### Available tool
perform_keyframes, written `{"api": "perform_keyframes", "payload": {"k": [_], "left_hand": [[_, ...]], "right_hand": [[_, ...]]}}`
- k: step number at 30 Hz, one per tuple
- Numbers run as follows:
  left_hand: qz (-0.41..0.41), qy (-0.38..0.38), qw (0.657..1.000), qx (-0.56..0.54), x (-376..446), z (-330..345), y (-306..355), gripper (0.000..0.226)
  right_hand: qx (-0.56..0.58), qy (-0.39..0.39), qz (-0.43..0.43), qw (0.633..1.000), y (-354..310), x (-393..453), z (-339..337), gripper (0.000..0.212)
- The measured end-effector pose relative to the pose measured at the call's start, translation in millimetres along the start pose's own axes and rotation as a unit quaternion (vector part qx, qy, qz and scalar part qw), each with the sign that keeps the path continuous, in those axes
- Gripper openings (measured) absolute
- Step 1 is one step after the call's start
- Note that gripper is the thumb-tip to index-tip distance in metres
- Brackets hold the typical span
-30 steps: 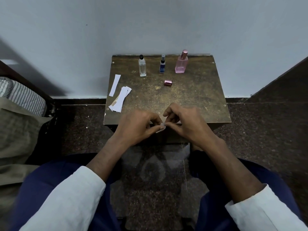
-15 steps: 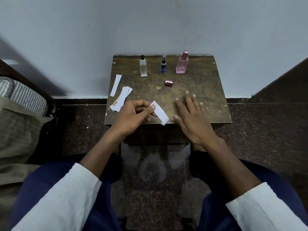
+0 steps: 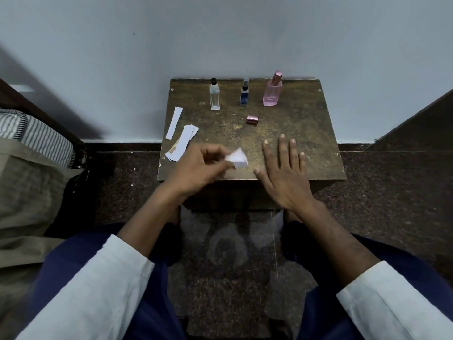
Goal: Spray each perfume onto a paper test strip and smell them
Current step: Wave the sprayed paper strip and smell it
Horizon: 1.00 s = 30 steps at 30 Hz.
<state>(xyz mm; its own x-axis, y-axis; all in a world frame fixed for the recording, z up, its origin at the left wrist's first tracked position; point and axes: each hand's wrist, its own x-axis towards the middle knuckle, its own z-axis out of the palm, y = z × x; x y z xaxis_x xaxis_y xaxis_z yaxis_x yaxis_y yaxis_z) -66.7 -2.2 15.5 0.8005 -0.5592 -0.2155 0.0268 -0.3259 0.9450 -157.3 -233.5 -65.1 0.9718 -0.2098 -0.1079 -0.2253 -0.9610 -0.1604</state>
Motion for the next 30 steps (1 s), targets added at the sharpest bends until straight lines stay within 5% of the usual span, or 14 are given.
{"api": "perform_keyframes", "payload": {"k": [2, 4, 6, 8, 11, 13, 14, 16, 18, 20, 22, 24, 27, 30], "left_hand": [[0.005, 0.025, 0.991, 0.130, 3, 2, -8, 0.006], [0.006, -0.039, 0.994, -0.105, 0, 1, -8, 0.009], [0.015, -0.122, 0.920, -0.372, -5, -4, 3, 0.018], [0.006, -0.153, 0.887, -0.435, -6, -6, 11, 0.020], [-0.022, -0.048, 0.997, -0.048, 3, 1, 0, 0.007], [-0.064, -0.077, 0.994, -0.030, 1, 1, -5, 0.015], [-0.055, -0.132, 0.980, -0.139, -2, 0, -5, 0.019], [-0.011, -0.260, 0.876, -0.405, -7, -8, 2, 0.021], [0.001, -0.292, 0.823, -0.487, -6, -14, 6, 0.012], [0.000, -0.161, 0.967, -0.200, 2, -10, 0, 0.012], [-0.016, -0.057, 0.995, 0.086, 4, 0, -5, 0.013], [-0.014, -0.061, 0.995, -0.082, 0, 4, -7, 0.016], [-0.021, -0.140, 0.899, -0.414, -1, -4, 2, 0.021], [-0.056, -0.059, 0.978, -0.192, 3, 0, 0, 0.017]], "right_hand": [[0.003, -0.002, 0.004, 1.000, -1, 0, -1, 0.078], [0.008, -0.009, 0.004, 1.000, -2, 0, -2, 0.077], [0.006, -0.007, 0.003, 1.000, -3, 0, -3, 0.077], [0.008, -0.004, 0.005, 1.000, -3, 1, -2, 0.074], [0.005, 0.000, 0.006, 1.000, -3, 1, 0, 0.076], [0.002, -0.001, 0.007, 1.000, -3, 1, 1, 0.079], [0.003, -0.001, 0.007, 1.000, -2, 1, 1, 0.078], [0.006, 0.001, 0.006, 1.000, -2, 1, 0, 0.076], [0.012, -0.001, 0.008, 1.000, -3, 1, 1, 0.074], [0.010, 0.000, 0.008, 1.000, -4, 1, 0, 0.075], [0.011, -0.001, 0.011, 1.000, -4, 0, 0, 0.078], [0.012, 0.003, 0.012, 1.000, -5, 0, 0, 0.079], [0.010, 0.002, 0.010, 1.000, -5, 1, 0, 0.077], [0.014, 0.002, 0.011, 1.000, -5, 0, 0, 0.078]]}}
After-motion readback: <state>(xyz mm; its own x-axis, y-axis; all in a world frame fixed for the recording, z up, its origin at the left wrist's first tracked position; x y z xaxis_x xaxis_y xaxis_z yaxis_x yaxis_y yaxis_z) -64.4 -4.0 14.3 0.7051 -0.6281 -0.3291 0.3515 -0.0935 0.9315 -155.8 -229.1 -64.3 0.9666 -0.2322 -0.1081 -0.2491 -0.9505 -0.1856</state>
